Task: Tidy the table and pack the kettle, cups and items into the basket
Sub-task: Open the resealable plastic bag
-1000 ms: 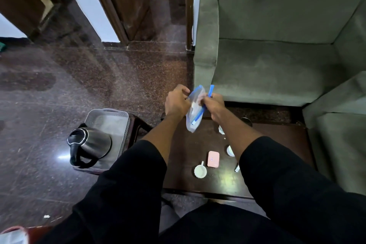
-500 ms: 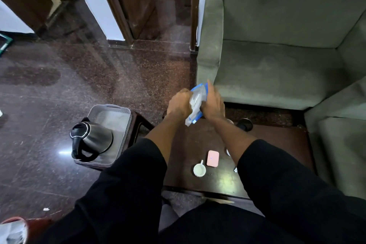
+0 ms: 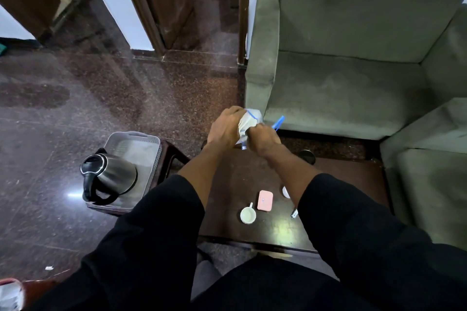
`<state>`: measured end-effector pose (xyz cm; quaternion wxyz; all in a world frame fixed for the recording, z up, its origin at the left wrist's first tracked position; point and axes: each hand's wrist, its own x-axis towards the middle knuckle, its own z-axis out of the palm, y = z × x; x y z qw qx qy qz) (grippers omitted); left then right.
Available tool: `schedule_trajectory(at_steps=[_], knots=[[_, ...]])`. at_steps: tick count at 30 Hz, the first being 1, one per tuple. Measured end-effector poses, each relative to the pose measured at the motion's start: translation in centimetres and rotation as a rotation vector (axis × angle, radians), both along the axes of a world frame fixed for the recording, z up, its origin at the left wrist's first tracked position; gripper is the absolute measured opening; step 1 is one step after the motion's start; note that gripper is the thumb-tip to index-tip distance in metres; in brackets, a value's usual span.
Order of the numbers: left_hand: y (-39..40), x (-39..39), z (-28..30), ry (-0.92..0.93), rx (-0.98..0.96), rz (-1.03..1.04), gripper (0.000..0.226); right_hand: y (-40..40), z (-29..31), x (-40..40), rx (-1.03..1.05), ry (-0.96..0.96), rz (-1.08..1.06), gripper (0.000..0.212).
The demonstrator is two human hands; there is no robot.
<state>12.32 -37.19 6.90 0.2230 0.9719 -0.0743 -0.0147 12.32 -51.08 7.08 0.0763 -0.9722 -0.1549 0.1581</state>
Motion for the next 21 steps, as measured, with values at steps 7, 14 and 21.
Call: schedule_trajectory(at_steps=[7,14,21], knots=[[-0.5,-1.3,-0.5,-0.005,0.087,-0.117,0.053,0.6,-0.3,0.0,0.032,0.111,-0.075,0.031],[-0.4,-1.4,0.3,-0.107,-0.041,-0.094,0.031,0.5,-0.5,0.5,0.019,0.114,-0.092,0.031],[-0.8,-0.6,0.4,-0.042,-0.304,0.063,0.047,1.4,-1.1,0.4,0.050,0.072,-0.040,0.045]])
